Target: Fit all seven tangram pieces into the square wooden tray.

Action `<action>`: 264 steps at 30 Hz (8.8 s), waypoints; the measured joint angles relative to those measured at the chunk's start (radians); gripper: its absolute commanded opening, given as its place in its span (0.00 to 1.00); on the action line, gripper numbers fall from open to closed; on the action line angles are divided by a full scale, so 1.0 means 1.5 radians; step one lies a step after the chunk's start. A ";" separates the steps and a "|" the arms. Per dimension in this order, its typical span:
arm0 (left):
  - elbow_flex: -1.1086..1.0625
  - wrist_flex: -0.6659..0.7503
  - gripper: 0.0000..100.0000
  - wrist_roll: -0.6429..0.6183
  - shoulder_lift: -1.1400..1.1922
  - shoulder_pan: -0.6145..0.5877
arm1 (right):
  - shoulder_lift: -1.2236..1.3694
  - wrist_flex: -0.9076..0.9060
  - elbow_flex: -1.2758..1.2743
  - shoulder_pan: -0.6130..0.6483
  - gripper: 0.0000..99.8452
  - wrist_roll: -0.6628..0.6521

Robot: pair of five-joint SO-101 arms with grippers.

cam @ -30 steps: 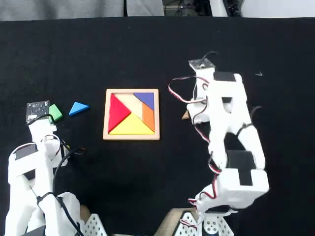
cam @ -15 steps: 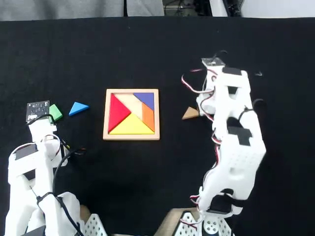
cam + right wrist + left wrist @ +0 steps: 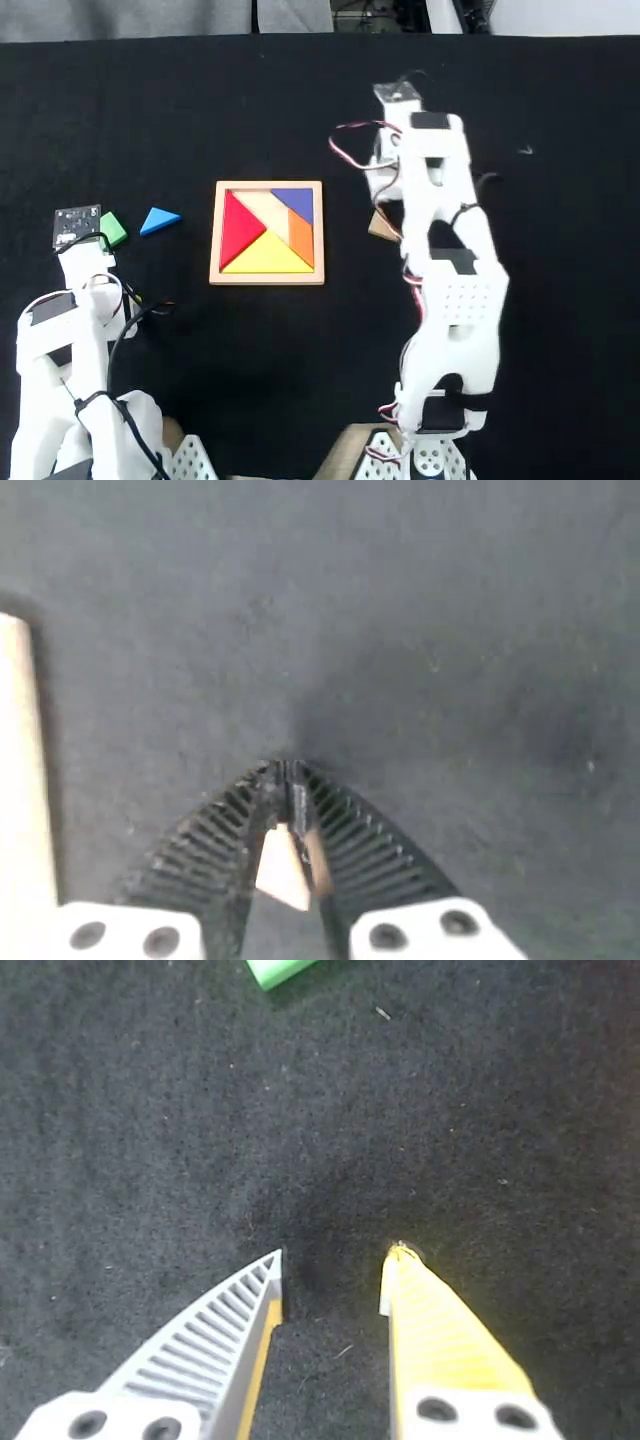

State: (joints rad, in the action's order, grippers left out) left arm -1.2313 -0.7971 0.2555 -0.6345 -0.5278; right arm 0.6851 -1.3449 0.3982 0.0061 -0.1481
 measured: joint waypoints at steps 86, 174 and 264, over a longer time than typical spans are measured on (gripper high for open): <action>0.000 0.000 0.17 0.000 0.000 0.000 | -0.252 -0.094 -0.180 0.092 0.10 0.019; 0.000 0.000 0.17 0.000 0.000 0.000 | 0.001 -0.257 0.479 0.296 0.01 0.185; 1.215 -0.613 0.08 0.758 0.902 0.028 | -0.705 0.428 -0.857 0.139 0.01 0.047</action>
State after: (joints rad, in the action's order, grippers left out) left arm 0.5915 -1.7162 1.3924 0.7188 -0.4864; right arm -0.3721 -0.7035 -0.8876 0.2148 -0.0775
